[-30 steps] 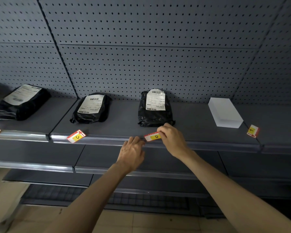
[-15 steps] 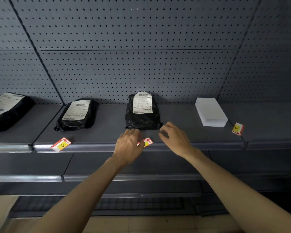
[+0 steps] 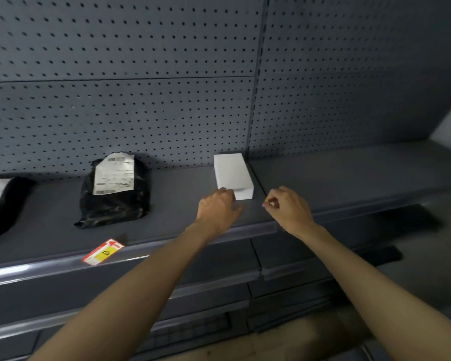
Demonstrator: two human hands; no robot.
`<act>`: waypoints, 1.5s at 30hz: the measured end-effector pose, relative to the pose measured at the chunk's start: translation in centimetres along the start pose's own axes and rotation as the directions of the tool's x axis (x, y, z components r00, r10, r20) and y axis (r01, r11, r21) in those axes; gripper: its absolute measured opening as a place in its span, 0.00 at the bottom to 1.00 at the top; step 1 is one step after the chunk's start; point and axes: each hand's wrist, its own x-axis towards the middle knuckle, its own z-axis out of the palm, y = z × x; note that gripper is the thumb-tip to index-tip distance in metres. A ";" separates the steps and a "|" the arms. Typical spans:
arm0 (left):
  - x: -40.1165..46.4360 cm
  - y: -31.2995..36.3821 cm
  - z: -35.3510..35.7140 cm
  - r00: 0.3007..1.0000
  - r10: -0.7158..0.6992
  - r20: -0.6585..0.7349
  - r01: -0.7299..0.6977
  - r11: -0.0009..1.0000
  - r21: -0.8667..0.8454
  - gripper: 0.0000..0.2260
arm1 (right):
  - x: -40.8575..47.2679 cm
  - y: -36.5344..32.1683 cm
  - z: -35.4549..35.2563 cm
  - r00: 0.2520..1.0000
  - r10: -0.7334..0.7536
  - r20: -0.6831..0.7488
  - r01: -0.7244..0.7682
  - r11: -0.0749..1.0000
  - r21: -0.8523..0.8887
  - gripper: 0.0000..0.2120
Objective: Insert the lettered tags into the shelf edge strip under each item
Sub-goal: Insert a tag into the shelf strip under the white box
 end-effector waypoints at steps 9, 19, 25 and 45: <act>5.7 8.4 7.4 0.982 -0.153 0.108 0.140 0.983 0.119 0.20 | 1.5 7.3 0.0 0.993 0.122 0.001 -0.122 0.993 -0.001 0.08; 6.7 10.1 9.1 0.921 -0.370 0.121 0.363 0.928 0.081 0.20 | 1.6 7.9 0.8 0.987 0.155 0.037 -0.158 0.981 0.109 0.07; 6.5 9.6 9.1 0.922 -0.372 0.105 0.362 0.927 0.097 0.19 | 1.5 7.4 1.1 0.977 0.201 0.078 -0.212 0.959 0.188 0.07; 6.7 11.2 9.8 0.860 -0.494 0.129 0.504 0.861 -0.064 0.13 | 3.7 5.2 2.0 0.824 0.529 0.203 -0.532 0.846 -0.045 0.15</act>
